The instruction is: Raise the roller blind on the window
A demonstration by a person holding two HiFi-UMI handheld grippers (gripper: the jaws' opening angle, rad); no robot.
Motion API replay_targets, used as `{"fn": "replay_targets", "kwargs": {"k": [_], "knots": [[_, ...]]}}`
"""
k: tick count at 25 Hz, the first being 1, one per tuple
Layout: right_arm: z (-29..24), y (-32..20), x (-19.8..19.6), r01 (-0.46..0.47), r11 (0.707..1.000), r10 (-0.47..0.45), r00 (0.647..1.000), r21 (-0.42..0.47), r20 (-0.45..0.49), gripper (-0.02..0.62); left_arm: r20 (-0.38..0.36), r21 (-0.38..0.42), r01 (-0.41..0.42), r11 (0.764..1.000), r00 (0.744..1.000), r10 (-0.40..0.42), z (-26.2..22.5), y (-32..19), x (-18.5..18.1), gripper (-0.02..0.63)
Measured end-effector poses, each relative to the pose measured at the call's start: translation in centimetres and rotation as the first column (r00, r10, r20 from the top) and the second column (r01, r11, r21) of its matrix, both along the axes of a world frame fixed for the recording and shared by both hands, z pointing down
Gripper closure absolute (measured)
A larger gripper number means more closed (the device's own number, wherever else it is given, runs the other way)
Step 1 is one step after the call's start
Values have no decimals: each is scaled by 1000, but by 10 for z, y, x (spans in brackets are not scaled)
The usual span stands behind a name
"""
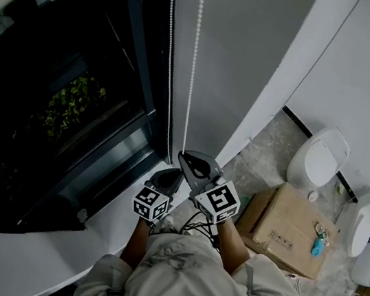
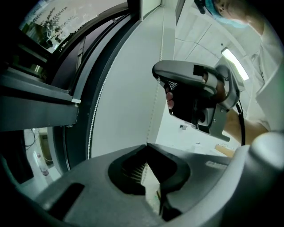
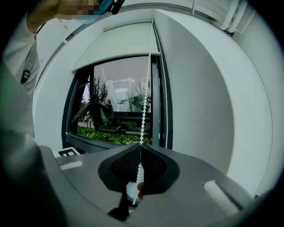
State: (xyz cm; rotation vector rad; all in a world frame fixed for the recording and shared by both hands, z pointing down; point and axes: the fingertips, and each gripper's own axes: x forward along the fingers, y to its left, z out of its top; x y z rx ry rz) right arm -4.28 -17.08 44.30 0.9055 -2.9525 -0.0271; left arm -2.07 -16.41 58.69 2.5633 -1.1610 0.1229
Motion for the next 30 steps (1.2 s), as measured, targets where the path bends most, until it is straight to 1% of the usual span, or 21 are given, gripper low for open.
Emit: {"fn": "replay_targets", "kwargs": {"k": [3, 9, 14, 18, 22, 25, 30], "knots": [[-1, 2, 0, 1, 1000, -1, 1000, 3, 7, 584, -12, -6, -6, 1000, 1000, 5, 0, 4, 0, 591], [-3, 2, 0, -4, 1000, 4, 1000, 8, 8, 584, -4, -10, -14, 1000, 1000, 14, -3, 8, -3, 589], [-3, 2, 2, -9, 1000, 9, 1000, 7, 5, 584, -15, 10, -3, 1000, 1000, 3, -23, 14, -10, 581], [-4, 2, 1, -8, 1000, 8, 1000, 8, 10, 584, -40, 73, 7, 997, 999, -4, -60, 15, -18, 563], [-4, 2, 0, -6, 1000, 6, 1000, 15, 13, 584, -56, 151, 15, 988, 998, -7, -103, 14, -25, 551], [-4, 2, 0, -8, 1000, 7, 1000, 14, 14, 584, -60, 213, 11, 977, 998, 2, -135, 13, -27, 543], [-1, 4, 0, -5, 1000, 5, 1000, 19, 15, 584, -43, 307, -15, 952, 999, 30, -183, 9, -25, 538]]}}
